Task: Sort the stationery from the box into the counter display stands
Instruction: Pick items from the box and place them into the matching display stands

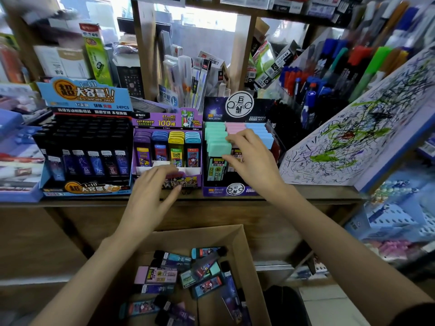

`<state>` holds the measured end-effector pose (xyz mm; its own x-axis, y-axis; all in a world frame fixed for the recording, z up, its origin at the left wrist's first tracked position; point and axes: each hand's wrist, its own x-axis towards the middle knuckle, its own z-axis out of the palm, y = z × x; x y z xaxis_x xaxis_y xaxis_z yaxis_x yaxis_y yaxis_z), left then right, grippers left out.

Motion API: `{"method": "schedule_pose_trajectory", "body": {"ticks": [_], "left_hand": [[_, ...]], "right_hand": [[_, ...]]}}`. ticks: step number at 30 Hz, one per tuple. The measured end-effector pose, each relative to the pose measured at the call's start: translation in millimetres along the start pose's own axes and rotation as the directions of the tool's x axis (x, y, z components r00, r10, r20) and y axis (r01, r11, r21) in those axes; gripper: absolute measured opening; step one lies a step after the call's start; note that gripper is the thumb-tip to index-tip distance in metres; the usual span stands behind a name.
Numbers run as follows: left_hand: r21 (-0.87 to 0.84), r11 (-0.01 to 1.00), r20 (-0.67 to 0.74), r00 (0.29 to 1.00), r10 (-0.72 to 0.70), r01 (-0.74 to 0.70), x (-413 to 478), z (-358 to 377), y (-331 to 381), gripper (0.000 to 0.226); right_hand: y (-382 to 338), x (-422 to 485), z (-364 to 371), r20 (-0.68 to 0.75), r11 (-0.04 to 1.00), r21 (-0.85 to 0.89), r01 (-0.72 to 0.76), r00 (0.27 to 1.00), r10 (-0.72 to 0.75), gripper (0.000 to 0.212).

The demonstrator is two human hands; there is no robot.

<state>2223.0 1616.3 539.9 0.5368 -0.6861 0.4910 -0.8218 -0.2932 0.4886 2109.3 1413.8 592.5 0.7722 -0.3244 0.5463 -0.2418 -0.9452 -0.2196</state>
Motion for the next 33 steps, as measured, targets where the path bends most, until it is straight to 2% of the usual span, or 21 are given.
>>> {"method": "schedule_pose_trajectory", "body": {"ticks": [4,6,8,12,15,18,22,26,28,30,33], "left_hand": [[-0.1,0.993,0.072,0.996,-0.057,0.065,-34,-4,-1,0.031],[-0.118,0.989,0.133,0.988,-0.074,0.09,-56,3,-8,0.029],[-0.112,0.985,0.205,0.973,-0.105,0.13,-80,17,-18,0.028],[-0.065,0.962,0.37,0.901,-0.225,0.267,-127,56,-47,0.028],[-0.017,0.943,0.464,0.838,-0.286,0.331,-153,89,-70,0.028],[0.053,0.936,0.487,0.81,-0.328,0.348,-165,118,-93,0.034],[0.145,0.945,0.514,0.793,-0.326,0.293,-164,153,-121,0.044],[0.223,0.931,0.548,0.752,-0.366,0.29,-156,182,-135,0.053],[0.239,0.933,0.573,0.736,-0.359,0.269,-154,193,-137,0.055],[0.31,0.925,0.593,0.716,-0.367,0.218,-156,202,-140,0.055],[0.353,0.932,0.608,0.736,-0.297,0.084,-167,201,-141,0.06]], "right_hand": [[-5,-29,-8,0.006,0.987,0.162,-0.014,1.0,0.013,0.03],[-7,-53,-5,0.104,0.963,0.265,-0.052,0.994,0.025,0.021],[-7,-81,6,0.26,0.943,0.319,-0.095,0.965,0.01,0.016],[0,-141,54,0.575,0.936,0.287,-0.202,0.818,0.0,0.017],[12,-181,106,0.715,0.933,0.187,-0.307,0.694,0.085,0.02],[23,-210,155,0.723,0.904,0.083,-0.418,0.65,0.235,0.029],[27,-224,207,0.711,0.889,-0.013,-0.459,0.62,0.33,0.048],[28,-214,237,0.672,0.902,-0.056,-0.428,0.652,0.352,0.051],[29,-210,247,0.691,0.906,-0.094,-0.412,0.629,0.357,0.051],[29,-211,254,0.711,0.917,-0.137,-0.374,0.608,0.354,0.051],[28,-221,256,0.711,0.945,-0.108,-0.31,0.64,0.292,0.048]]}}
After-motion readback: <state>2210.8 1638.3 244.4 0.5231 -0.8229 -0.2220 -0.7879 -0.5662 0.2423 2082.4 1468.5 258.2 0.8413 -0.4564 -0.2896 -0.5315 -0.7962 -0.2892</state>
